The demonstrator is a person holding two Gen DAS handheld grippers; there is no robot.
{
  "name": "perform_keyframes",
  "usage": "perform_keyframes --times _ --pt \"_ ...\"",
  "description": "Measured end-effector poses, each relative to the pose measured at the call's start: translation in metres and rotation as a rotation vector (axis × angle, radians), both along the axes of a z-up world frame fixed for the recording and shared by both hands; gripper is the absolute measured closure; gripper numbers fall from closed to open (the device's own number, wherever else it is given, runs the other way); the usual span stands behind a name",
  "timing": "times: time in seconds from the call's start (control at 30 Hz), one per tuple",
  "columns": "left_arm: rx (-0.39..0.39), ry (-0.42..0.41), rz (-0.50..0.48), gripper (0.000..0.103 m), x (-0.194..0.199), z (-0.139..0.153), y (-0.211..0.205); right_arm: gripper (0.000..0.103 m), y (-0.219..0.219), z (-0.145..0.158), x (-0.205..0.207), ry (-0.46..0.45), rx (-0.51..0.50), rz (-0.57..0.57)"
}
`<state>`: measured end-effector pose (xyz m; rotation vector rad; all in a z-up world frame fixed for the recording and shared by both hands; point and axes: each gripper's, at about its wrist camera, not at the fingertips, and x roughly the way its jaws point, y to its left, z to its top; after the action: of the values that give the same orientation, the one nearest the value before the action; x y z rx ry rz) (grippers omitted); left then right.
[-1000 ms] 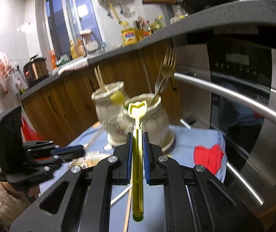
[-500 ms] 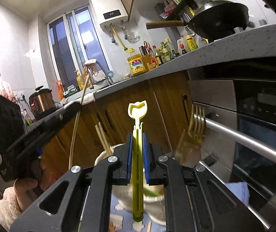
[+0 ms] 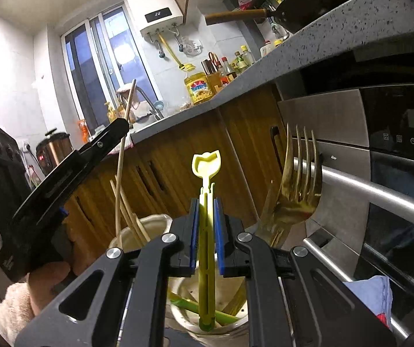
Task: Organize utensils
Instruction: 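Drop the chopstick in the tall cup with left tool while right drops yellow utensil in small cup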
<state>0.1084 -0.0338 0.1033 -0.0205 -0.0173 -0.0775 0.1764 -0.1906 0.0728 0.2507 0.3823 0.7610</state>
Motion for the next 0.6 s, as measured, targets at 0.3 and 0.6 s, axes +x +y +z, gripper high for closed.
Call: perform_keyframes --times 0.3,0.6 --pt "0.015 0.058 -0.020 0.096 -0.040 -0.029 0.002 0.093 0.008 -0.020 -0.018 -0.064 -0.102 -0.003" --pt "-0.042 0.113 -0.041 0.096 -0.038 -0.039 0.013 0.093 0.001 -0.010 -0.022 -0.090 -0.051 -0.033"
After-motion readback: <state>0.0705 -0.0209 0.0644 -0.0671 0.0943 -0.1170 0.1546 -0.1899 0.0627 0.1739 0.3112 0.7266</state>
